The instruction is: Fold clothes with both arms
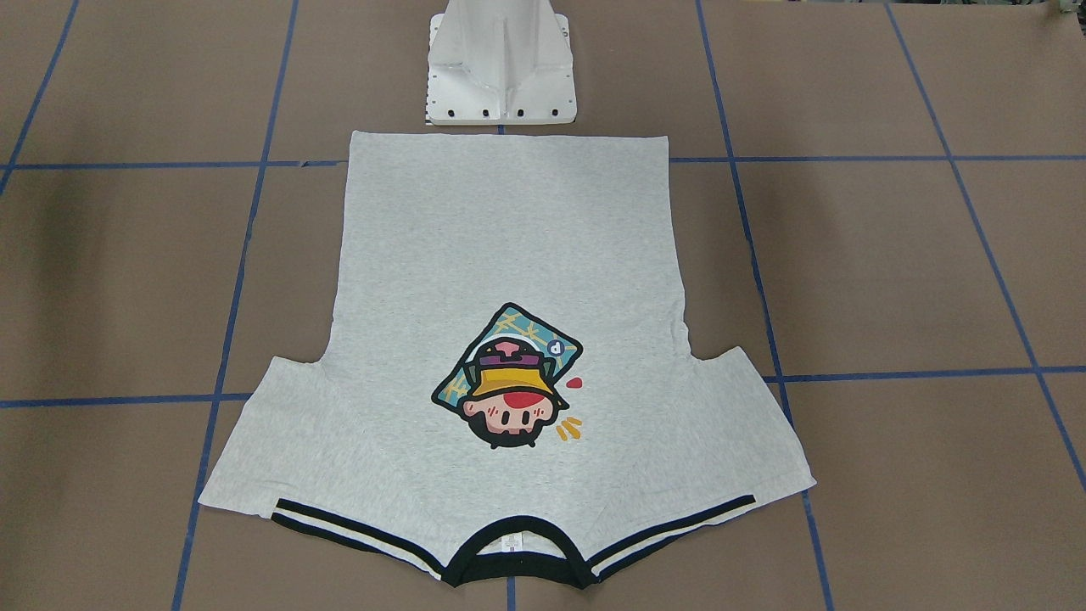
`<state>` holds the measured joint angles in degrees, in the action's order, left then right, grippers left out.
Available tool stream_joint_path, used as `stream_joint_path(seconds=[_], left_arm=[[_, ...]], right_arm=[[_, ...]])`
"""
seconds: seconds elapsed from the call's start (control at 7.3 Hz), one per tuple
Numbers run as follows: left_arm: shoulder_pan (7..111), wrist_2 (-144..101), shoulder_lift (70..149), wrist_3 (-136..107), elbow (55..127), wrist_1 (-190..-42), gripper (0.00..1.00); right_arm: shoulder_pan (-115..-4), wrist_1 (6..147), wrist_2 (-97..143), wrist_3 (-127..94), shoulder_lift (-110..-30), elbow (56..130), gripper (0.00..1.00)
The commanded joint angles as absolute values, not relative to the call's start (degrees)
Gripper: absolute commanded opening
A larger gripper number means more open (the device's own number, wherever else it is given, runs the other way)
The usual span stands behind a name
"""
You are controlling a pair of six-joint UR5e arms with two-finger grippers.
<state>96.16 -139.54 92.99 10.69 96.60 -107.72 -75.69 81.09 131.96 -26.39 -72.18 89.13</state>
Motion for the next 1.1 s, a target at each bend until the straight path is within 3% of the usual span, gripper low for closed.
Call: stream_joint_path(seconds=[0.0, 0.41, 0.96], left_arm=[[95.54, -139.83, 93.43, 10.02, 96.24, -108.02, 1.00], [95.71, -140.01, 93.43, 10.11, 96.33, -108.02, 1.00], [95.54, -140.10, 93.34, 10.11, 96.24, -107.93, 1.00]], right_arm=[[-68.59, 64.79, 129.92, -40.63, -62.52, 74.51, 1.00], [-62.07, 56.25, 122.46, -48.16, -52.76, 61.64, 0.98], [-54.70, 42.19, 112.46, -59.49, -51.41, 52.56, 0.91]])
